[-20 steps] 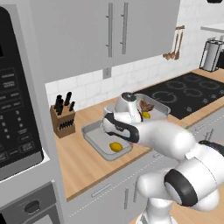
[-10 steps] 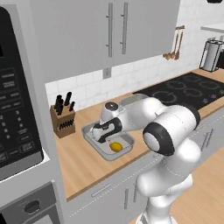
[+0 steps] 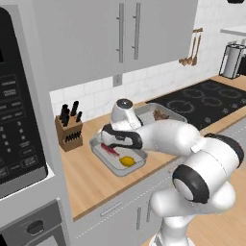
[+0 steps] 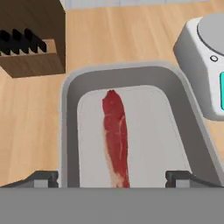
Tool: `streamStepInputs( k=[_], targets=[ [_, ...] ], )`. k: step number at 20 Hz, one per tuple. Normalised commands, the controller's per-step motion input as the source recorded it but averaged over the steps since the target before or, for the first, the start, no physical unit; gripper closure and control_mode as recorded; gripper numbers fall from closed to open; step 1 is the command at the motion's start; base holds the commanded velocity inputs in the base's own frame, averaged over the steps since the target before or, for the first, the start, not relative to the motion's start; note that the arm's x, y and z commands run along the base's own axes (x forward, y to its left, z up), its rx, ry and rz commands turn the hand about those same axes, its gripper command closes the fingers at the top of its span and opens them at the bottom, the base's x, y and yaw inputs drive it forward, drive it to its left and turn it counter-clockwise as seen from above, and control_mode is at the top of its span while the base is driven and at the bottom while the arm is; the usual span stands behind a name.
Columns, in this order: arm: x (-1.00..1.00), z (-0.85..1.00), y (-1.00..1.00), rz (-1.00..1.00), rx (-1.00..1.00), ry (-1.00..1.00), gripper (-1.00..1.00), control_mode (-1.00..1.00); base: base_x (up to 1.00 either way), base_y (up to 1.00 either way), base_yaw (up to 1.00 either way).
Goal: Place one lemon and one steak in each tupperware on the nearby counter, to pack two identical lunches.
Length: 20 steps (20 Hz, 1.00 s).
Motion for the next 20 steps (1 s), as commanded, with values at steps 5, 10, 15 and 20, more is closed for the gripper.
streamStepInputs(
  k=[5, 10, 15, 20],
  targets=[
    [-1.00, 1.00, -0.37, 0.00, 0.08, -0.46, -1.00, -1.00, 0.00, 0.00, 0.00],
    [-1.00, 1.00, -0.51, 0.02, 0.10, -0.51, -1.00, -1.00, 0.00, 0.00, 0.00],
    [-1.00, 1.00, -0.48, 0.04, 0.13, -0.48, -1.00, -1.00, 0.00, 0.00, 0.00],
    [-0.80, 1.00, -0.06, -0.13, 0.02, -0.41, -1.00, -1.00, 0.00, 0.00, 0.00]
  ],
)
